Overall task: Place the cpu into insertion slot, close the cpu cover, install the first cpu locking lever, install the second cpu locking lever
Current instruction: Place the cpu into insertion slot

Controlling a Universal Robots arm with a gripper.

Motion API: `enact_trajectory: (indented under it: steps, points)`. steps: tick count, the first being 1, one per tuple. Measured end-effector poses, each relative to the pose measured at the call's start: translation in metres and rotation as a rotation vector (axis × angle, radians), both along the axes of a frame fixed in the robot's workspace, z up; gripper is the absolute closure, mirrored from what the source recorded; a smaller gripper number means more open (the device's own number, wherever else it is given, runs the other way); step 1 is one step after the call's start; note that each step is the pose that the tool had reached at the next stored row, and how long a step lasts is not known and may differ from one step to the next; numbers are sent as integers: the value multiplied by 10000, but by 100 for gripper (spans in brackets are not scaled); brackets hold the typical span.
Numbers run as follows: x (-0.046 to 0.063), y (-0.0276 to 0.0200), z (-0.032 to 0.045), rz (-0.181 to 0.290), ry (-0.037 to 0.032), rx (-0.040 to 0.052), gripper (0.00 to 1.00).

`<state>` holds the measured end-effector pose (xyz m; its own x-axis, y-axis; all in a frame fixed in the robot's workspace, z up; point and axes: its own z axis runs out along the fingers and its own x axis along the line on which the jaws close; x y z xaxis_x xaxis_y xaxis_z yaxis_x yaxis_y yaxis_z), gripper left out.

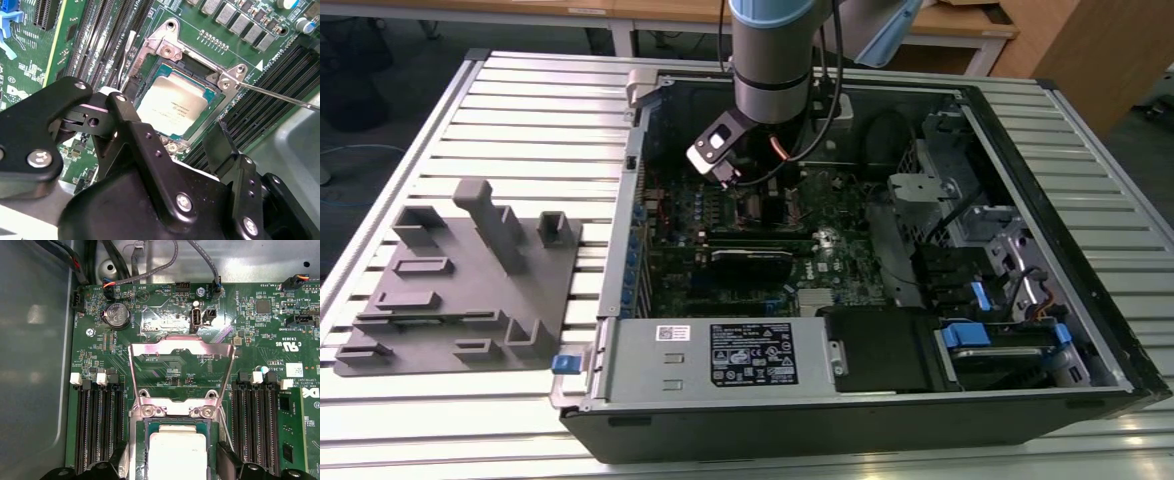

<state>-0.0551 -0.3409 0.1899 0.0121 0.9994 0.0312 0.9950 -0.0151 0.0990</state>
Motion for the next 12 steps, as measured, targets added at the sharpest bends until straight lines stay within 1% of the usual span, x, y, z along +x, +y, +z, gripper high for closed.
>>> enact_trajectory:
  steps: [5, 12]
  points:
    - [0, 0, 10, 0, -1, 0, 21]
    - [0, 0, 90, 0, -1, 1, 21]
